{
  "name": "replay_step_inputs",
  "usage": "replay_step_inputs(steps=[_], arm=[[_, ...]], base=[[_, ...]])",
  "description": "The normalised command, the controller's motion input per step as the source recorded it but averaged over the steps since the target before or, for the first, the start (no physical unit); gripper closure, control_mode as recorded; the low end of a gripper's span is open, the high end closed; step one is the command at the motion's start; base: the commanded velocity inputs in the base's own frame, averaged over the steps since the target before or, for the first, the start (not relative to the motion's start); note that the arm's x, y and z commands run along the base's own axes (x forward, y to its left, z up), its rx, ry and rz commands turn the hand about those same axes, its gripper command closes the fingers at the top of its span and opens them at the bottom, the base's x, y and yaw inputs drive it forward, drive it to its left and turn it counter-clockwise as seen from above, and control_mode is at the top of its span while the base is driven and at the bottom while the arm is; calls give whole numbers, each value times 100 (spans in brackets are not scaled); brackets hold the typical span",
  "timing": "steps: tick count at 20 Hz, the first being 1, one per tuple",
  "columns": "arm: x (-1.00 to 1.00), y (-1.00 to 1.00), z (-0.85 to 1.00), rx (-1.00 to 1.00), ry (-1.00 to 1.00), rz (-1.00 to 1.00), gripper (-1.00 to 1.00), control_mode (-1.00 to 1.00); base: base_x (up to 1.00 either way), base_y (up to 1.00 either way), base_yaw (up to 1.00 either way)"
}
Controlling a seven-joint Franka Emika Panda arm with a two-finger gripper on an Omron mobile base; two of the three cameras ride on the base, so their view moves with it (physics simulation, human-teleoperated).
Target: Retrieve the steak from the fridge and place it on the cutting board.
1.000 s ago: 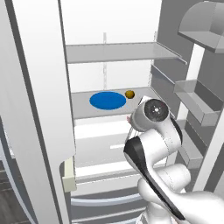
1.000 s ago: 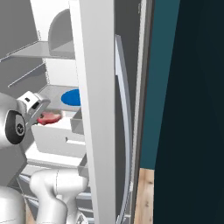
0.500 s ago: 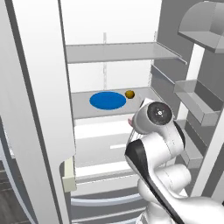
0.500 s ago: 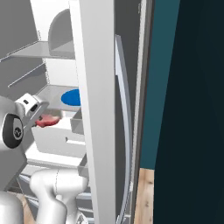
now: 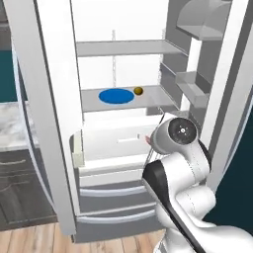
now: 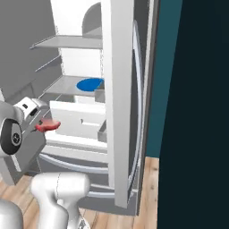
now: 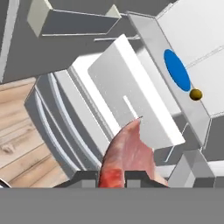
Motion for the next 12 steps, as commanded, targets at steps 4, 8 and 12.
replay_step_inputs(steps=[4,8,12], arm=[[0,0,0,0,0,0,100,100],[0,0,0,0,0,0,100,100],[0,0,0,0,0,0,100,100]], base=[[-80,40,18],[-58,48,41],[-36,34,73]])
